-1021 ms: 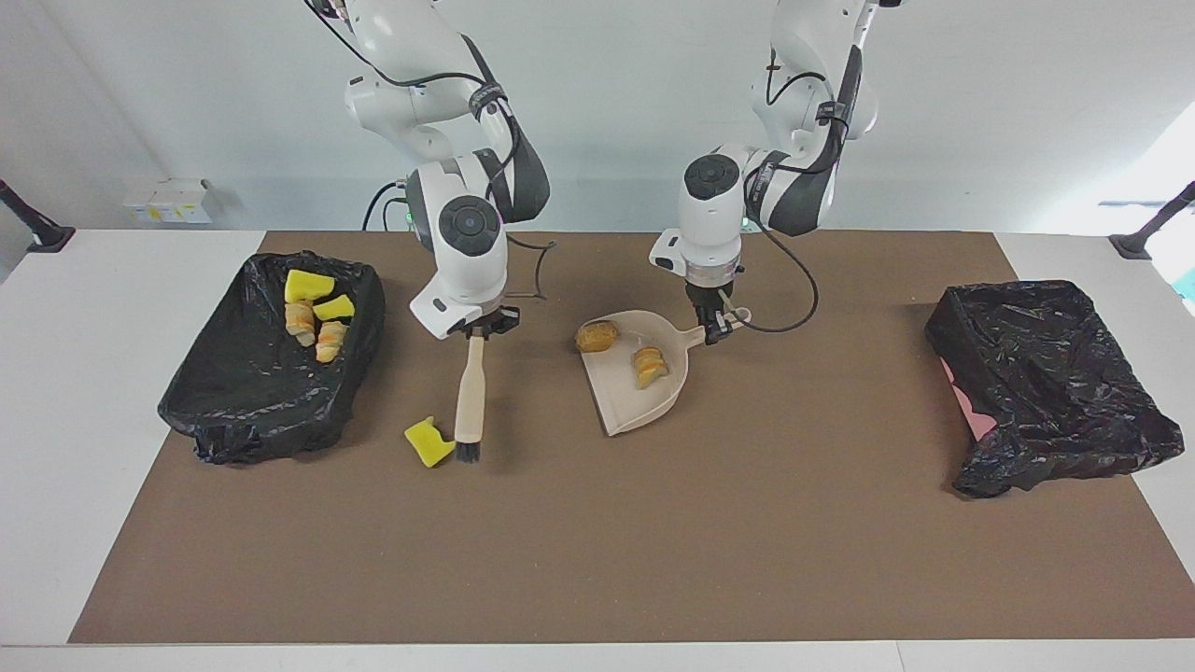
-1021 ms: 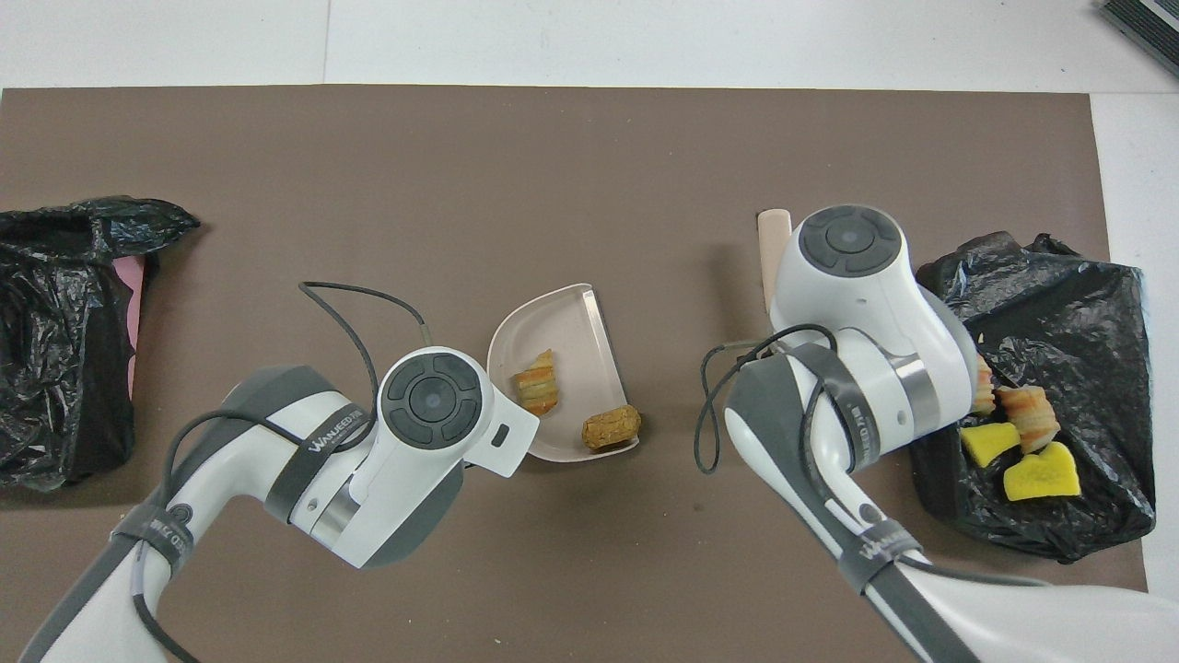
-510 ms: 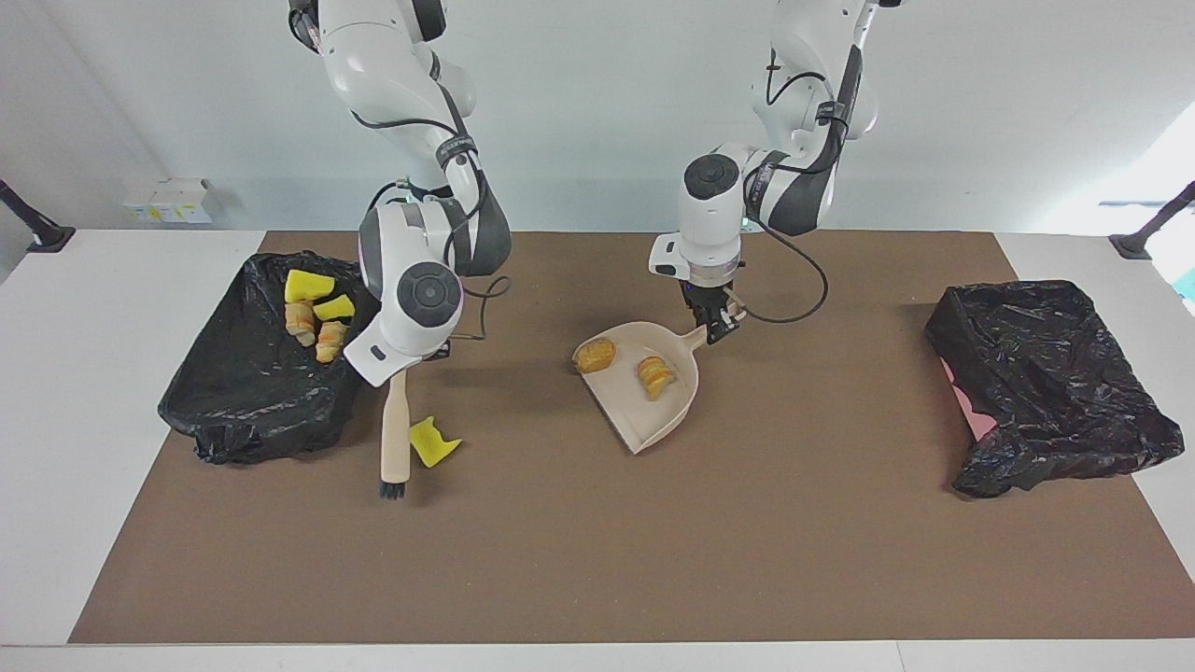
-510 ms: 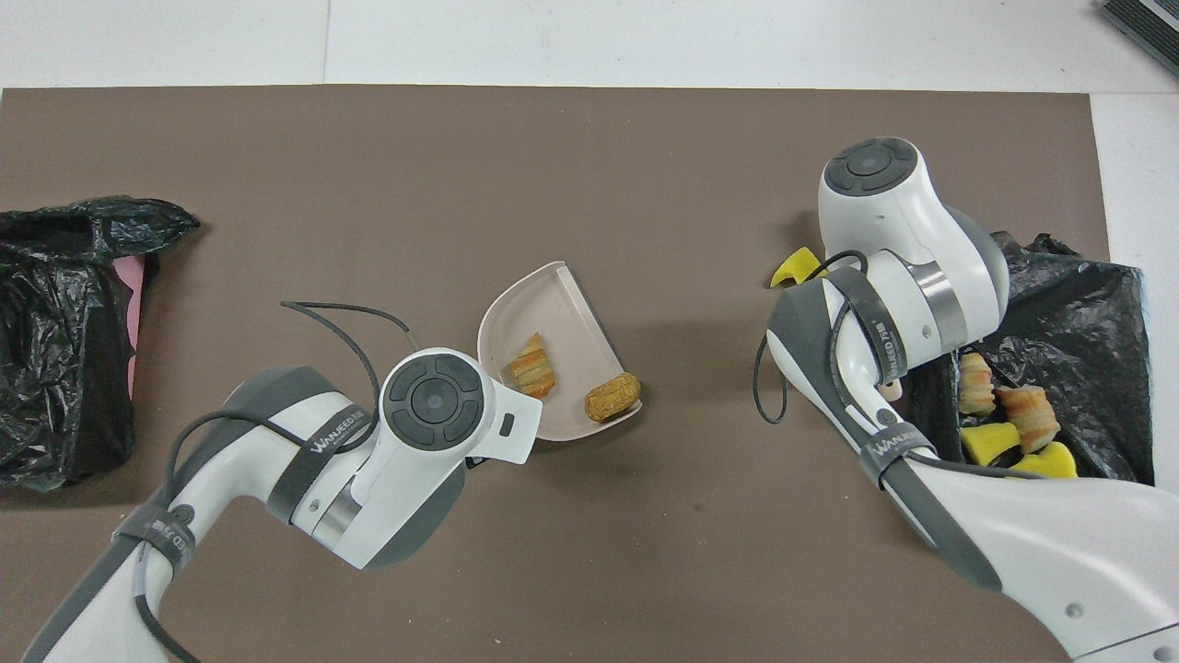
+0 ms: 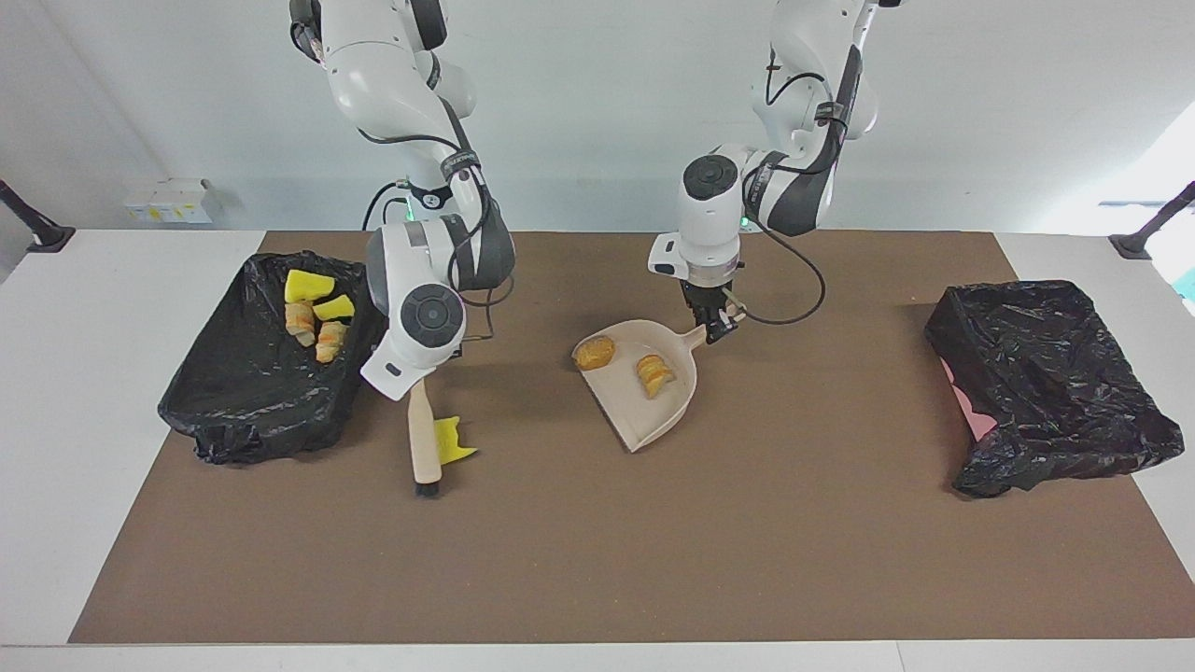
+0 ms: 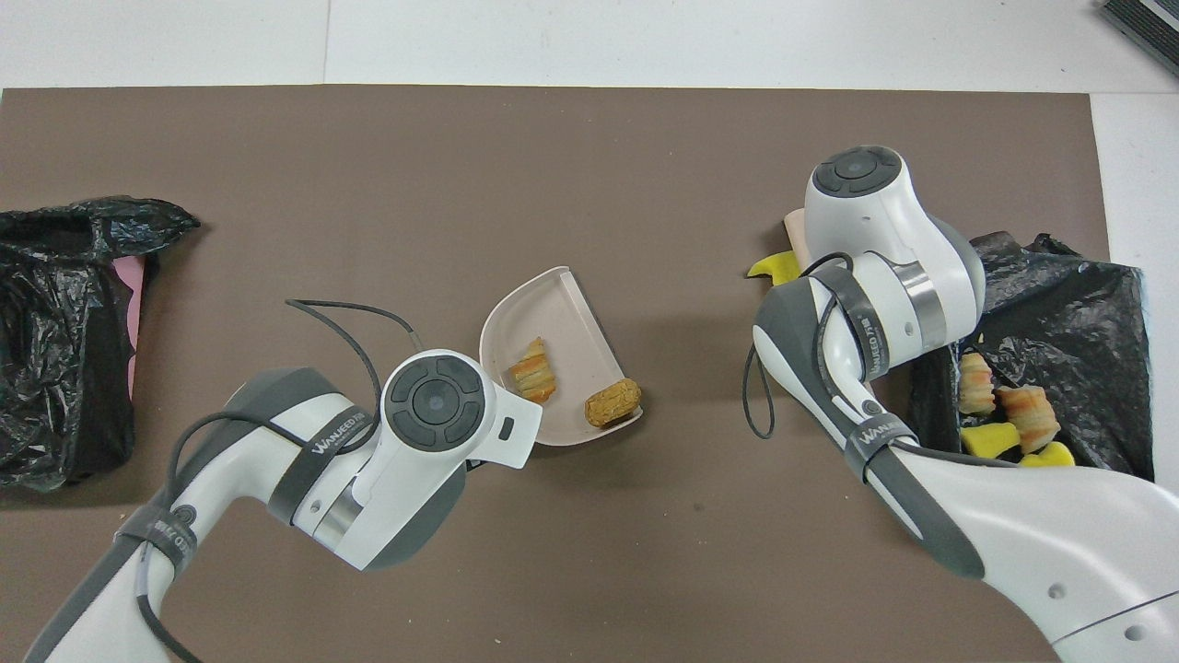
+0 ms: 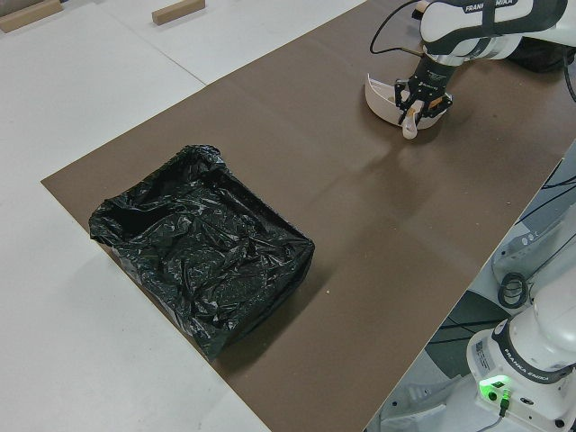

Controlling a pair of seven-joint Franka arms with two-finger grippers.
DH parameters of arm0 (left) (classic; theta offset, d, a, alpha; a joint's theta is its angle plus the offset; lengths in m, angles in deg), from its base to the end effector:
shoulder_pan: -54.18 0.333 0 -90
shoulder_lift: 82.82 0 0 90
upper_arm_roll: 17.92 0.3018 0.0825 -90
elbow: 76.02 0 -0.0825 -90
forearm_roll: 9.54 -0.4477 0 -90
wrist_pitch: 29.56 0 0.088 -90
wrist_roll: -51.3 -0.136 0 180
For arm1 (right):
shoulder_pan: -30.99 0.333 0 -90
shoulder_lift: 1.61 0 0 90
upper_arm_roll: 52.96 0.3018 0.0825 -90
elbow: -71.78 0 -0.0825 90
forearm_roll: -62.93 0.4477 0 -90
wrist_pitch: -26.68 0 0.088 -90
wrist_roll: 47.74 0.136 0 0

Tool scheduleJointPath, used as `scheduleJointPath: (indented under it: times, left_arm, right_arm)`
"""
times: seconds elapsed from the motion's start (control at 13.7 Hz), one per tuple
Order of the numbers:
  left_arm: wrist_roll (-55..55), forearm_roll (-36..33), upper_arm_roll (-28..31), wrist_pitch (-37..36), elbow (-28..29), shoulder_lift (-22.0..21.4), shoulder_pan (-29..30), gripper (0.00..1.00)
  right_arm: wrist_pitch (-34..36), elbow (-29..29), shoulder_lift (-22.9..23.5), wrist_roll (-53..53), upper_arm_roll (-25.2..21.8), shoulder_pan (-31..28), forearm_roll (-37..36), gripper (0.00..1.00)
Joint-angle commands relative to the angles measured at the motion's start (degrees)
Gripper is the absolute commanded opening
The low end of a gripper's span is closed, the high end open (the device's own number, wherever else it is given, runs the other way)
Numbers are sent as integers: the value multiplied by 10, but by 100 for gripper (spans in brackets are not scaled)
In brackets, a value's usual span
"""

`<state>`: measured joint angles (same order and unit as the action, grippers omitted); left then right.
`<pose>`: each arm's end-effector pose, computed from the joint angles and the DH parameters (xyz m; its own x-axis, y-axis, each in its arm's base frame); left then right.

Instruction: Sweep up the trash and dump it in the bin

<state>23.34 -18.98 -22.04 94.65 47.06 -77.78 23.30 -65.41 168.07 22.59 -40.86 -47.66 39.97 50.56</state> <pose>0.4898 -0.3306 0.2740 0.3674 -0.9220 -0.1224 -0.9298 -0.3607 -0.0741 0.6286 0.1282 0.2596 0.8830 0.1222 -0.4532 0.2360 -0.9502 0.2034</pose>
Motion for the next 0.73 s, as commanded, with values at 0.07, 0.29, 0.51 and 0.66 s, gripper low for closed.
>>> scheduleJointPath:
  times: [0.07, 0.29, 0.51, 0.66]
  left_arm:
    - [-24, 3, 1, 8, 30, -20, -5, 0]
    - [-23, 3, 0, 7, 32, -21, -6, 0]
    - [-24, 3, 0, 9, 49, -30, -7, 0]
    - [-56, 3, 0, 14, 52, -31, -5, 0]
  right_arm:
    - [-22, 21, -17, -19, 6, 38, 96, 0]
    - [-74, 58, -38, -14, 5, 88, 163, 0]
    - [-95, 71, -49, -7, 6, 132, 212, 0]
    - [-95, 65, -51, 22, 5, 153, 232, 0]
